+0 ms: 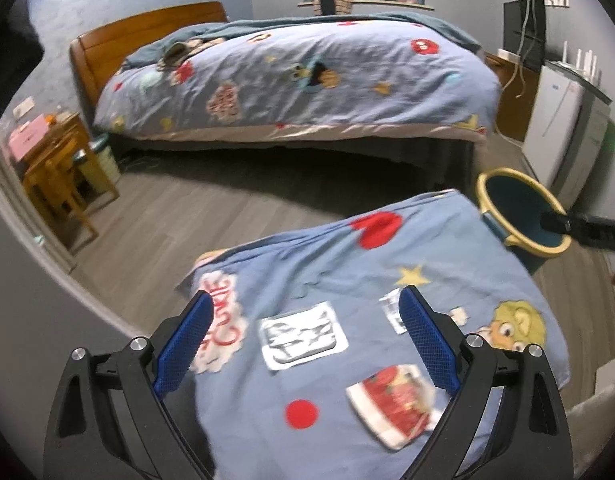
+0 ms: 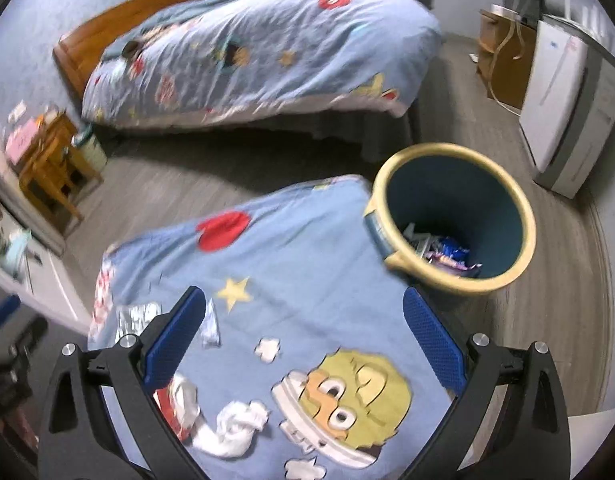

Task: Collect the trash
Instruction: 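Move both tools back over the remaining trash on the bed cover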

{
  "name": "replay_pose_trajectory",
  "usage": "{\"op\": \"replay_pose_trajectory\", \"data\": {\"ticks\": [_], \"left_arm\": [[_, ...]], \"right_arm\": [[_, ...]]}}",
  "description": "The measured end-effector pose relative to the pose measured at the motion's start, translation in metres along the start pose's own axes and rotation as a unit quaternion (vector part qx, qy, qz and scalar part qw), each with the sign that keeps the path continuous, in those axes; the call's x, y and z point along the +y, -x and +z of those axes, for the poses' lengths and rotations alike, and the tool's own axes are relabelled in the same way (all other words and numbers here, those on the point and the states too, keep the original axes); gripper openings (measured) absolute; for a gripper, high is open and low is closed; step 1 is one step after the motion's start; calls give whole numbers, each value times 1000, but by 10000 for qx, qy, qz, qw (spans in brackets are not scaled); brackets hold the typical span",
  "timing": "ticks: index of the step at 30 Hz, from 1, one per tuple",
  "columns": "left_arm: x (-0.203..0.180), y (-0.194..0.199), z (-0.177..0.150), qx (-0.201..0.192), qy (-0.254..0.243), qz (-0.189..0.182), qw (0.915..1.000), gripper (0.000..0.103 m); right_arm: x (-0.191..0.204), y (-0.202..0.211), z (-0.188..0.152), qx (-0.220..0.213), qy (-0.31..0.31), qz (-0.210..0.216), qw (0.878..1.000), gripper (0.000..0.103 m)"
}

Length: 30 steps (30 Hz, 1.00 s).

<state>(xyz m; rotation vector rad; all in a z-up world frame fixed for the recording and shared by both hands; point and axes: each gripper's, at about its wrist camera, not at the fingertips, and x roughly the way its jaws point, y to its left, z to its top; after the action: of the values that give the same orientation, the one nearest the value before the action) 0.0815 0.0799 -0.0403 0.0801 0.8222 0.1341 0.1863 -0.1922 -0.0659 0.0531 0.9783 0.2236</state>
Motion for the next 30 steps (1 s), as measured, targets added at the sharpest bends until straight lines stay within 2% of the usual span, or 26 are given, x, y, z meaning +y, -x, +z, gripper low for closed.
{"op": "replay_pose_trajectory", "data": {"ticks": [7, 12, 15, 17, 19, 20, 22, 23, 24, 26, 30], "left_arm": [[41, -11, -15, 391, 614, -52, 9973, 93], [43, -17, -20, 462, 480, 115, 9977, 93], [40, -19, -22, 509, 454, 72, 9976, 93], [35, -21, -23, 531, 373, 73, 9979, 93], [30, -22, -24, 551, 320, 35, 9980, 93], [28, -22, -23, 549, 289, 20, 9981, 93], [25, -22, -23, 542, 256, -1, 9982, 93], [22, -22, -22, 539, 241, -19, 9983, 93], [20, -22, -23, 549, 232, -38, 9982, 93], [13, -25, -23, 582, 202, -118, 9980, 93], [-5, -31, -29, 745, 81, -202, 9970, 93]], "right_arm": [[38, -22, -31, 442, 371, 61, 9983, 97], [50, -43, -61, 815, 411, -102, 9958, 97], [48, -54, -73, 1054, 363, -124, 9937, 96], [47, -59, -78, 1172, 310, -74, 9926, 89], [46, -65, -84, 1364, 276, -9, 9903, 70], [46, -69, -89, 1522, 256, 67, 9880, 65], [46, -76, -97, 1787, 258, 177, 9834, 42], [46, -80, -101, 1906, 270, 201, 9811, 36], [46, -81, -103, 1967, 262, 241, 9798, 23], [46, -82, -105, 2047, 256, 344, 9779, 4], [42, -68, -93, 1690, 168, 457, 9844, 2]]}}
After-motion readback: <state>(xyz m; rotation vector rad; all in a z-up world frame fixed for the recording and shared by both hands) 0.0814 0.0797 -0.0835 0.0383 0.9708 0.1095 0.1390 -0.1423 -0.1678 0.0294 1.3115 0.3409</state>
